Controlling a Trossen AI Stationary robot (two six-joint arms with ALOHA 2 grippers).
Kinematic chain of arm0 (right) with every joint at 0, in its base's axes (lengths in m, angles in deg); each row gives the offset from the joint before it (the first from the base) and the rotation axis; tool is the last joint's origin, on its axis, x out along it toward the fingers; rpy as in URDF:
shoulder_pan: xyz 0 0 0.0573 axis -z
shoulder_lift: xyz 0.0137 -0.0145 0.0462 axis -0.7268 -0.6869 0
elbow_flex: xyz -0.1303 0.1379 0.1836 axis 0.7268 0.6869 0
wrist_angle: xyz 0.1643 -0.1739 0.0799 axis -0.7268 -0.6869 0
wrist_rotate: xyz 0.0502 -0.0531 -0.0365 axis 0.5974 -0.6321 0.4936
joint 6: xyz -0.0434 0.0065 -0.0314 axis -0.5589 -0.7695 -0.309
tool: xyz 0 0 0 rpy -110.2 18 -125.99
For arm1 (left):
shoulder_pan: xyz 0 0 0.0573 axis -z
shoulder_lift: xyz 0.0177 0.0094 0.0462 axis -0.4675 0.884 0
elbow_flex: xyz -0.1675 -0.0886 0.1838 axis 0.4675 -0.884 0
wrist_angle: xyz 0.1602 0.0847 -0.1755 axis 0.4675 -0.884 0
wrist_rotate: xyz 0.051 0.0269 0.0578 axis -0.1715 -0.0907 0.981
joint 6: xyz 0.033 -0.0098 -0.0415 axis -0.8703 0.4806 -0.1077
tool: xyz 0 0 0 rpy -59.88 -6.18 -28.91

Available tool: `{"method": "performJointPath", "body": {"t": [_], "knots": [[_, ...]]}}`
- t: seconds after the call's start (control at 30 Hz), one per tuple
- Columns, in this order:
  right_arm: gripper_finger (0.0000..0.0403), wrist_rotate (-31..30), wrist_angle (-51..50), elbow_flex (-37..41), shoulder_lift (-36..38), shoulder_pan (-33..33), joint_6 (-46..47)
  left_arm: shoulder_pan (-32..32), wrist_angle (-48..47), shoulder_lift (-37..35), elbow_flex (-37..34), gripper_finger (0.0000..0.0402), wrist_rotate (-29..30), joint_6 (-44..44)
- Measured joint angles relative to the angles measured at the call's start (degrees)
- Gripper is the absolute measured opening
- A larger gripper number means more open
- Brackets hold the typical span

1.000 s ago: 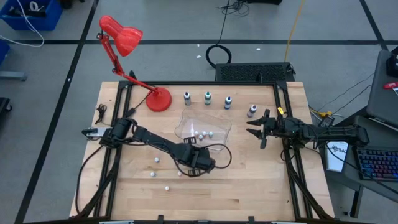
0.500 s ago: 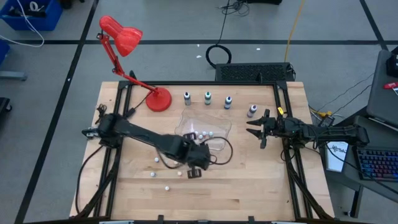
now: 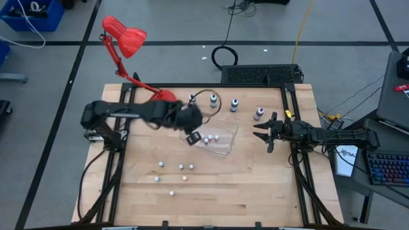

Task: Pick & Place food coloring
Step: Put the top small purple food coloring bottle in the transparent bin

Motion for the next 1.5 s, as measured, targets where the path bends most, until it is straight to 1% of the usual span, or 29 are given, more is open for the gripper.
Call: {"method": "performJointPath", "body": {"t": [0.07,0.13,0.27,0.33,0.4,0.5,0.67,0.77,0.9,1.03,1.13,1.43,1.5], "knots": [[0.0144,0.00,-0.02,0.00,-0.01,0.00,0.00,-2.58,6.52,0.62,-2.07,0.0065,-5.95,-4.86],[0.0144,0.00,-0.01,0.00,0.01,0.02,0.00,-4.60,9.77,1.00,-4.47,0.0065,-9.11,-7.33],[0.0144,-0.02,-0.01,0.00,-0.03,0.00,0.00,-7.93,10.75,1.69,-9.70,0.0065,-9.98,-8.24],[0.0144,-0.01,-0.03,0.00,-0.03,0.00,0.00,-9.24,14.28,1.60,-13.35,0.0065,-10.37,-8.17],[0.0144,0.00,0.08,0.00,-0.06,0.00,0.00,-10.21,17.83,1.59,-16.61,0.0065,-12.12,-7.89],[0.0144,-0.02,-0.01,0.00,-0.09,0.02,0.00,-11.14,20.43,1.60,-20.16,0.0065,-14.79,-7.00],[0.0144,-0.01,-0.05,0.00,-0.10,0.01,0.00,-11.48,26.28,1.60,-24.20,0.0065,-15.56,-6.66],[0.0144,-0.02,-0.05,0.00,-0.10,0.00,0.00,-11.48,28.28,1.87,-25.29,0.0065,-15.69,-6.67],[0.0144,-0.02,-0.05,0.00,-0.10,0.01,0.00,-12.19,29.04,4.57,-25.56,0.0065,-16.03,-6.68],[0.0144,-0.02,-0.05,0.00,-0.10,0.00,0.00,-12.96,30.64,7.92,-25.48,0.0064,-18.93,-6.83],[0.0144,-0.02,0.03,0.00,-0.12,0.00,0.00,-13.17,31.24,9.19,-25.27,0.0064,-18.41,-7.02],[0.0144,-0.02,-0.03,0.00,-0.12,0.02,0.00,-13.16,31.16,9.51,-25.24,0.0064,-18.38,-5.51],[0.0144,-0.02,-0.03,0.00,-0.12,0.00,0.00,-13.08,30.86,9.55,-25.21,0.0072,-18.49,-4.93]]}}
